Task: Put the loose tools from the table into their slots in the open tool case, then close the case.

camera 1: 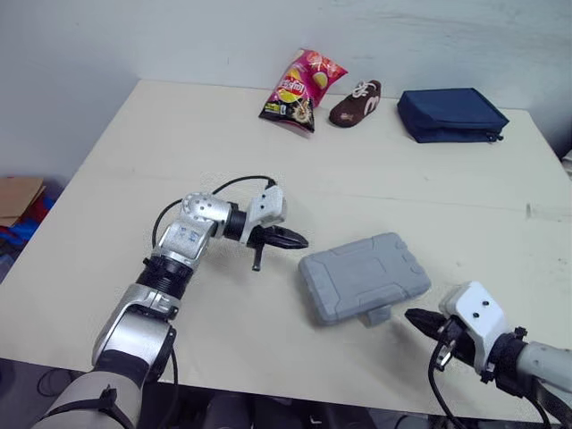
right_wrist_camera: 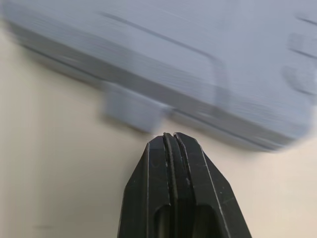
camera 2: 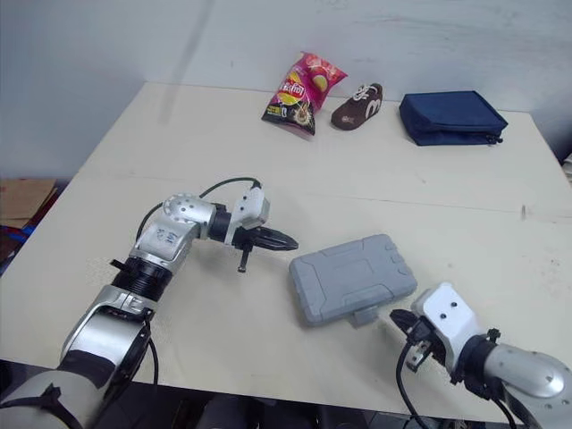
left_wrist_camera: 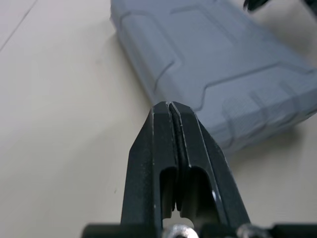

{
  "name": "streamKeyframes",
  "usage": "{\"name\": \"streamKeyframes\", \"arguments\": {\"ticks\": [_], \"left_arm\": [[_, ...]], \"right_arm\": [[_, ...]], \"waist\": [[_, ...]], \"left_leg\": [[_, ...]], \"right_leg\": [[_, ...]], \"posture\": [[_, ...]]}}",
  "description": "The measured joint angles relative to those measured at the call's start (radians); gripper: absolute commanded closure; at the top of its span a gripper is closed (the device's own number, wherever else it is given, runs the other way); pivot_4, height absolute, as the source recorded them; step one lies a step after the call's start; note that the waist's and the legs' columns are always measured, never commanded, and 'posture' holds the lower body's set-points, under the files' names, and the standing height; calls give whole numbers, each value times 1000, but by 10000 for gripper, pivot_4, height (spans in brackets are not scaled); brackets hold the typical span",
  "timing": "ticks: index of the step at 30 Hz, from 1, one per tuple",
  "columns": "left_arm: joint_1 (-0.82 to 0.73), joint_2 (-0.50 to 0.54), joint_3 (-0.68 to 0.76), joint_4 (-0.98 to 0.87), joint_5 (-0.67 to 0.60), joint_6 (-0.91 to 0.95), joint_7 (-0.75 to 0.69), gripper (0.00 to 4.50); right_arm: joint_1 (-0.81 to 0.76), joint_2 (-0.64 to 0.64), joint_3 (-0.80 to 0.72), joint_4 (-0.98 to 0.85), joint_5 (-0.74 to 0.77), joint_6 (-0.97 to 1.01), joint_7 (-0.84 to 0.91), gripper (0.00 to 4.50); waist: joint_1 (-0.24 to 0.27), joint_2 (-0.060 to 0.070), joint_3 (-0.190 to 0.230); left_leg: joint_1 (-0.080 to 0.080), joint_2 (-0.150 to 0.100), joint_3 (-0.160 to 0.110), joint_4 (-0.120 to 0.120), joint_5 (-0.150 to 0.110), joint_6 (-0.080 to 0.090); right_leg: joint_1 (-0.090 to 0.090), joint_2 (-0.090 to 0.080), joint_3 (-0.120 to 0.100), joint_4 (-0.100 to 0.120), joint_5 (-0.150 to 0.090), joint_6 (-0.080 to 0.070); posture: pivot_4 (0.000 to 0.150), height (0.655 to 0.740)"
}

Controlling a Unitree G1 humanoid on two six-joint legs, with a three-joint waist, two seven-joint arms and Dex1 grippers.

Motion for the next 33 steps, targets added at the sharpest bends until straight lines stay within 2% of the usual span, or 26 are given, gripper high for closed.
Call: {"name": "streamKeyframes", "arguments": {"ticks": [4, 8, 26, 33], "left_arm": [[-19, -80, -66, -1, 54, 2, 43, 45000], [-33, -145, -154, 52, 146, -73, 97, 45000], [-63, -176, -229, 116, 265, -259, 151, 45000], [-70, -187, -256, 148, 305, -316, 157, 45000]], "right_arm": [[-51, 4, 68, -10, 10, 27, -19, 44306], [-109, 4, 149, 20, -7, 54, -44, 44306], [-206, 58, 317, 145, -150, 31, -122, 44306], [-206, 156, 346, 198, -197, -37, -151, 44306]], "waist": [[0, 0, 0], [-4, 0, 0], [-3, -8, -11], [-11, -15, -26]], "left_leg": [[0, -1, -1, 1, 0, 1], [0, -1, 0, 0, 0, 1], [3, -1, -2, 0, 0, 2], [7, 0, -1, 0, -1, 4]], "right_leg": [[1, 0, 1, -1, 1, 1], [0, 1, 2, -1, 0, 1], [4, 0, 1, -1, 1, 1], [7, 0, 1, -1, 1, -1]], "posture": [[1500, 7400], [1500, 7400], [1500, 7400], [1500, 7400]]}}
